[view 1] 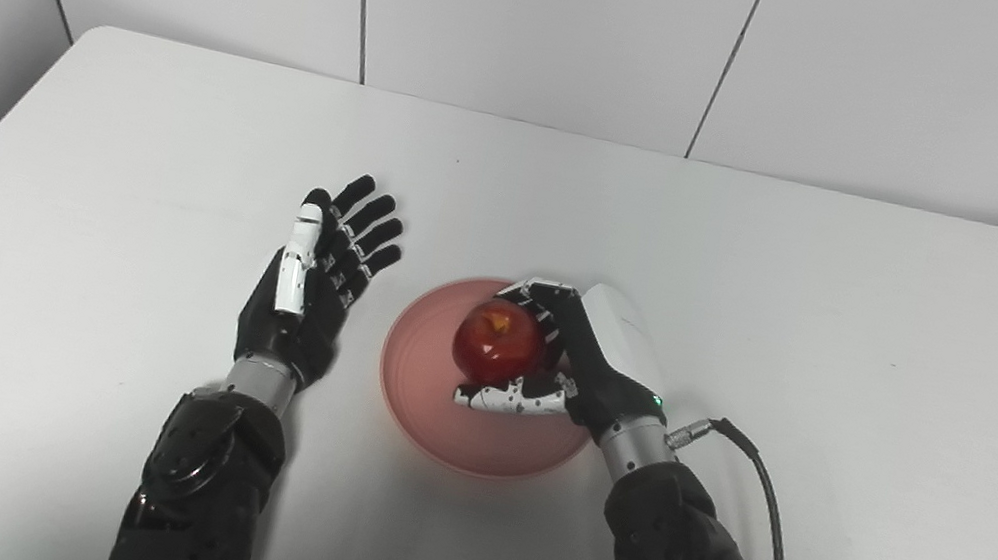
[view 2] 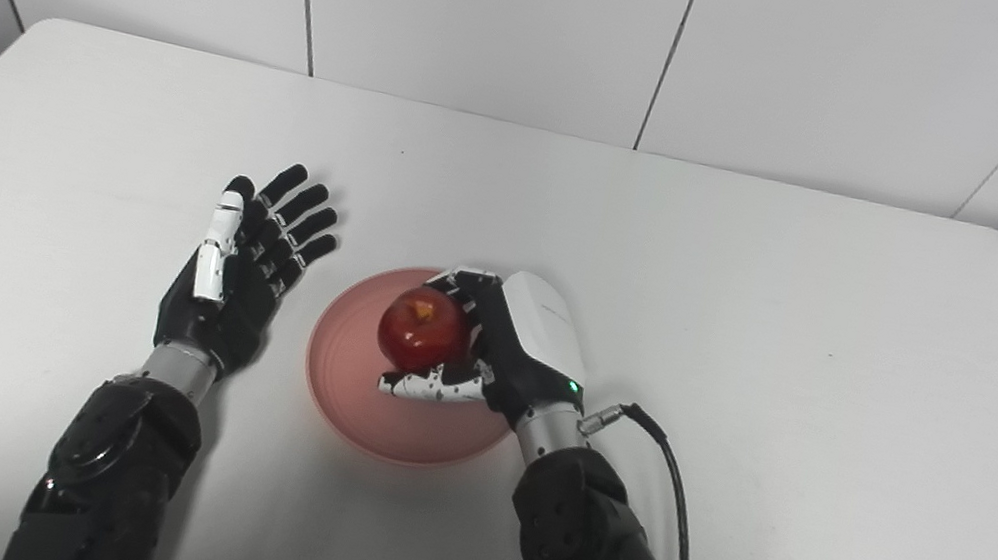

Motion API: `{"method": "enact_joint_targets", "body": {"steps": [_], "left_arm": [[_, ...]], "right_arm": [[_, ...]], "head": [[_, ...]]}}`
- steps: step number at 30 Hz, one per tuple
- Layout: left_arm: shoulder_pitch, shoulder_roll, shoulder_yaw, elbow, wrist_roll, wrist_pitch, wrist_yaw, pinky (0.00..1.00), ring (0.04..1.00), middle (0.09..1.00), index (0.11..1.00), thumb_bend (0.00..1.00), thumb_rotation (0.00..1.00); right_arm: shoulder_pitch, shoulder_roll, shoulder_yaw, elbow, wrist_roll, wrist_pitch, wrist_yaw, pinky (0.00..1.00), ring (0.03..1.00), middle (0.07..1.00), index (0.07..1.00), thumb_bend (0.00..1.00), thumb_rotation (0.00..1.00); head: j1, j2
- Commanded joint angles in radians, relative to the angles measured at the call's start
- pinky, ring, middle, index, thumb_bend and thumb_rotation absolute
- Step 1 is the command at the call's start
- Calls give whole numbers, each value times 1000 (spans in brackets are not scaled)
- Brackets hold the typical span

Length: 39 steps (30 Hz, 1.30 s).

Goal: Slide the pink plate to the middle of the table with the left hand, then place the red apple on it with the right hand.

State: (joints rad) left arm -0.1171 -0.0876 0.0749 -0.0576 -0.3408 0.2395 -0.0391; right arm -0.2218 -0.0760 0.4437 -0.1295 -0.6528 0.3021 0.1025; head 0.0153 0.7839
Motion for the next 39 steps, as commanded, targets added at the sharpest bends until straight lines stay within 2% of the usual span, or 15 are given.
{"method": "enact_joint_targets", "body": {"steps": [1, 2, 3, 7, 13, 23, 26, 27, 34, 36, 39], "left_arm": [[-14, -9, -1, -4, 5, -22, -1, 872, 866, 868, 859, 442, 1000], [-14, -9, -1, -4, 5, -23, -1, 871, 865, 867, 858, 442, 1000], [-14, -9, -1, -4, 5, -24, -1, 871, 865, 867, 858, 443, 1000], [-13, -10, -1, -6, 6, -22, 2, 873, 868, 871, 860, 436, 1000], [-11, -9, 1, -8, 2, -21, 0, 874, 868, 871, 861, 436, 1000], [-10, -8, 2, -6, 2, -24, -1, 873, 867, 871, 862, 434, 1000], [-11, -10, 4, -7, 1, -20, 3, 871, 864, 868, 858, 437, 1000], [-11, -10, 4, -9, 1, -19, 3, 871, 865, 868, 859, 436, 1000], [-11, -6, 9, -4, -5, -23, -2, 870, 865, 868, 859, 438, 1000], [-12, -6, 12, -2, -7, -22, -2, 869, 864, 868, 859, 436, 1000], [-12, -2, 11, -7, -7, -15, -4, 870, 867, 871, 863, 434, 1000]], "right_arm": [[-29, 4, -1, -44, -13, -24, 4, 461, 547, 611, 604, 772, 144], [-28, 4, -1, -45, -15, -24, 6, 483, 569, 631, 633, 829, 147], [-28, 2, 1, -50, -19, -21, 14, 490, 577, 637, 643, 848, 148], [-30, -7, 6, -69, -34, -14, 50, 626, 703, 747, 738, 928, 185], [-28, -21, 1, -96, -19, -34, 90, 671, 745, 793, 797, 988, 197], [-26, -68, -25, -155, 66, -34, 166, 776, 854, 888, 898, 1000, 298], [-27, -77, -35, -167, 84, -33, 178, 795, 873, 905, 915, 1000, 338], [-27, -79, -41, -172, 93, -35, 181, 803, 880, 913, 927, 1000, 380], [-11, -79, -128, -233, 210, -58, 173, 835, 907, 935, 946, 1000, 401], [-8, -82, -156, -260, 228, -59, 166, 849, 914, 938, 952, 1000, 435], [8, -77, -226, -296, 259, -90, 111, 838, 905, 927, 942, 1000, 460]], "head": [[1, 0], [1, 0], [1, -1], [0, -2], [0, -5], [-4, -11], [-6, -11], [-6, -11], [-14, -15], [-17, -15], [-21, -16]]}}
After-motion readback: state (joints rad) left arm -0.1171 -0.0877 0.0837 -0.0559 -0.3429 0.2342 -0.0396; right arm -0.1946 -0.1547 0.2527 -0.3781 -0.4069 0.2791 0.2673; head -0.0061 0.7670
